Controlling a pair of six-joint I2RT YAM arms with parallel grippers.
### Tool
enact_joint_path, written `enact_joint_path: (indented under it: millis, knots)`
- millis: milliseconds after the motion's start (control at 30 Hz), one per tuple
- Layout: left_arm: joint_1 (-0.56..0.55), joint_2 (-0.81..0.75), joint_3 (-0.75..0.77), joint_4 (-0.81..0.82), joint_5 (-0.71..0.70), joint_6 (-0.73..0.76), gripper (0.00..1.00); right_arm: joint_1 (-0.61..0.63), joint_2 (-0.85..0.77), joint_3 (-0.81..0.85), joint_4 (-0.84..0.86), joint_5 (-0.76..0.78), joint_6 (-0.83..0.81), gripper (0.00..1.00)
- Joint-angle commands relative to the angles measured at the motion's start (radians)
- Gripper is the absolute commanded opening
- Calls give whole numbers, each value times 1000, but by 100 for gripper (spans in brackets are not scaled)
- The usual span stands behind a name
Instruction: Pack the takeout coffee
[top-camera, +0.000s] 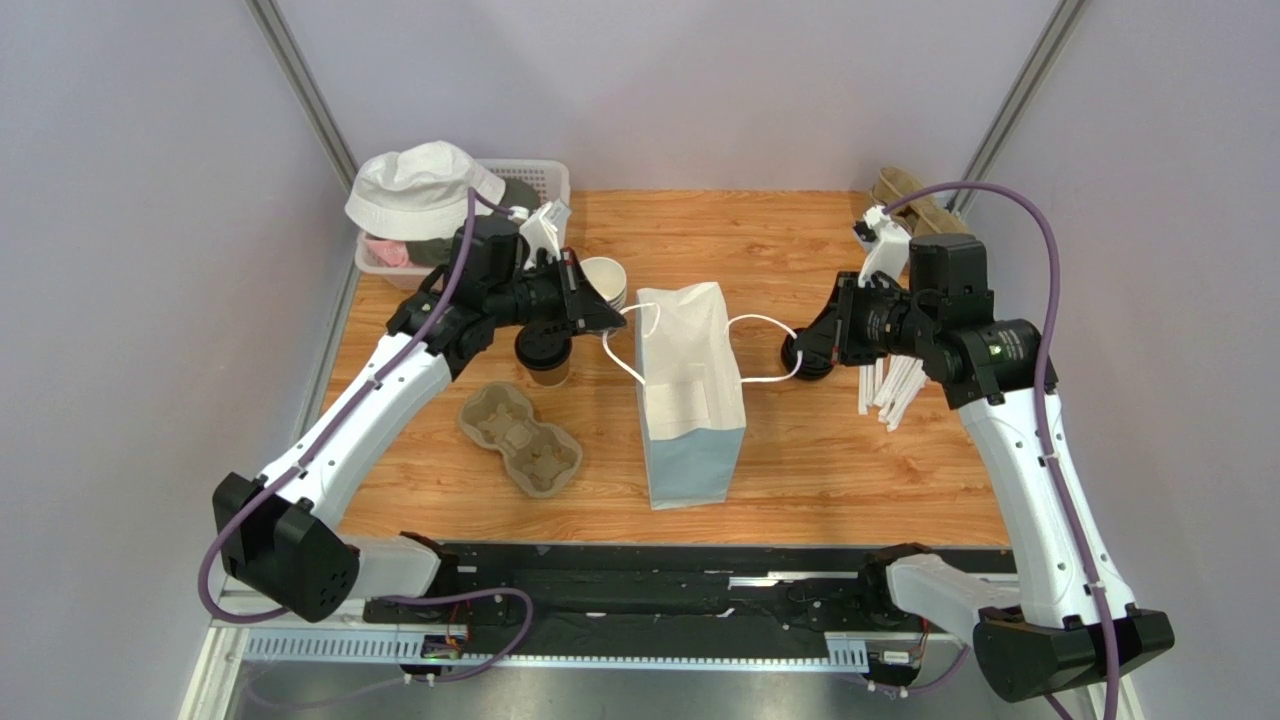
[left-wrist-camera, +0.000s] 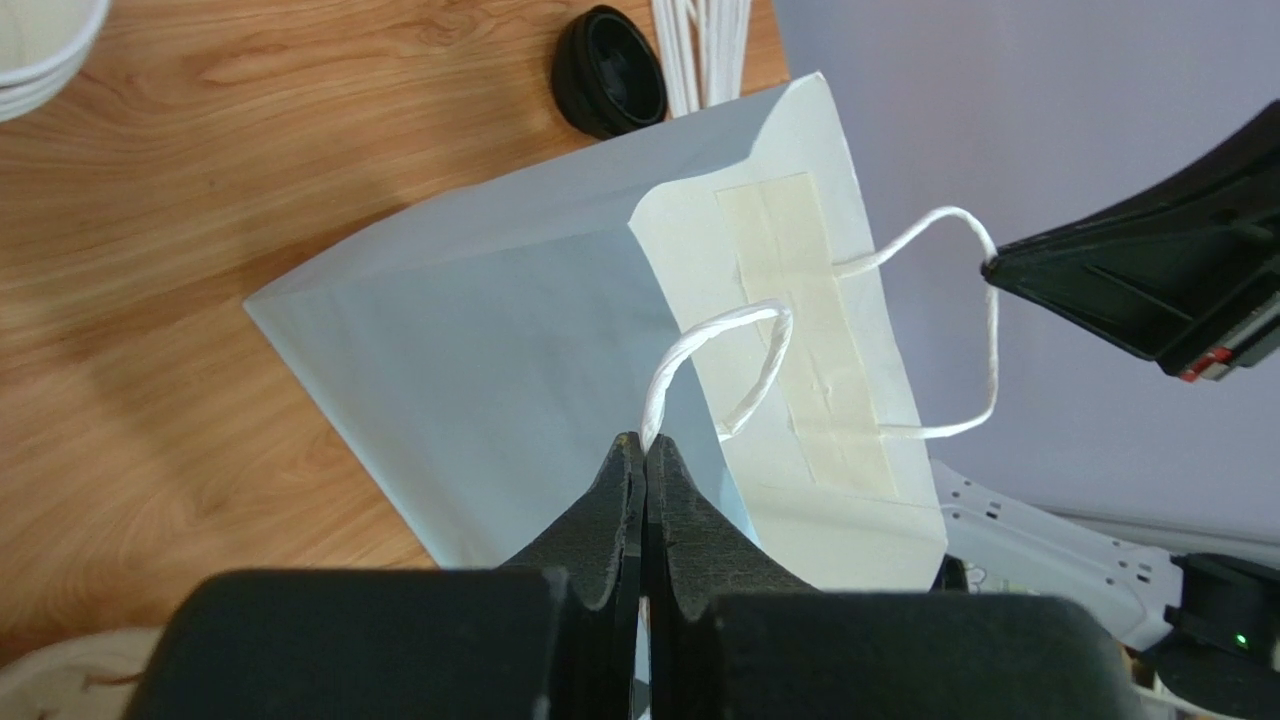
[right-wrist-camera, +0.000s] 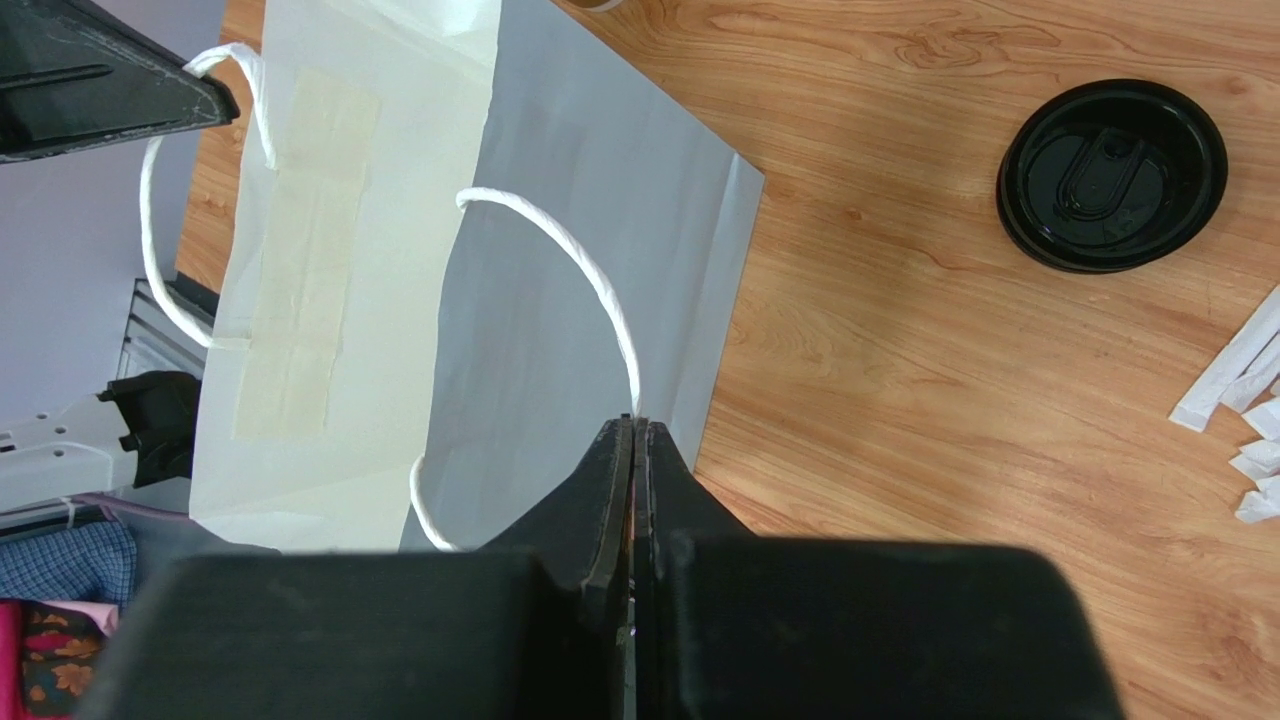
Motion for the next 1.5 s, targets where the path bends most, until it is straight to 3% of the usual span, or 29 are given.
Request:
enact_joint_path:
  millis: [0,367,500,667,1167,1467]
  knots:
    - [-2,-73,-15,101,86,-31,0,-3,-23,-11,0,24,-24,0]
    - [1,-202,-125,169,190,35,0,-5,-14,-11,-4,27,-31,0]
    - [3,-249,-156,16,115,101,0,-3,-11,-8,-9,27,-38,0]
    - [3,-201,-211,-58,3,96,0,-5,-11,-13,-20,27,-50,0]
    - [-2,-6,-230,153,84,49,0,-3,-39,-98,-32,22,-100,0]
    - [-46,2,-239,259,97,24,0,-3,-14,-186,49,-45,-32,0]
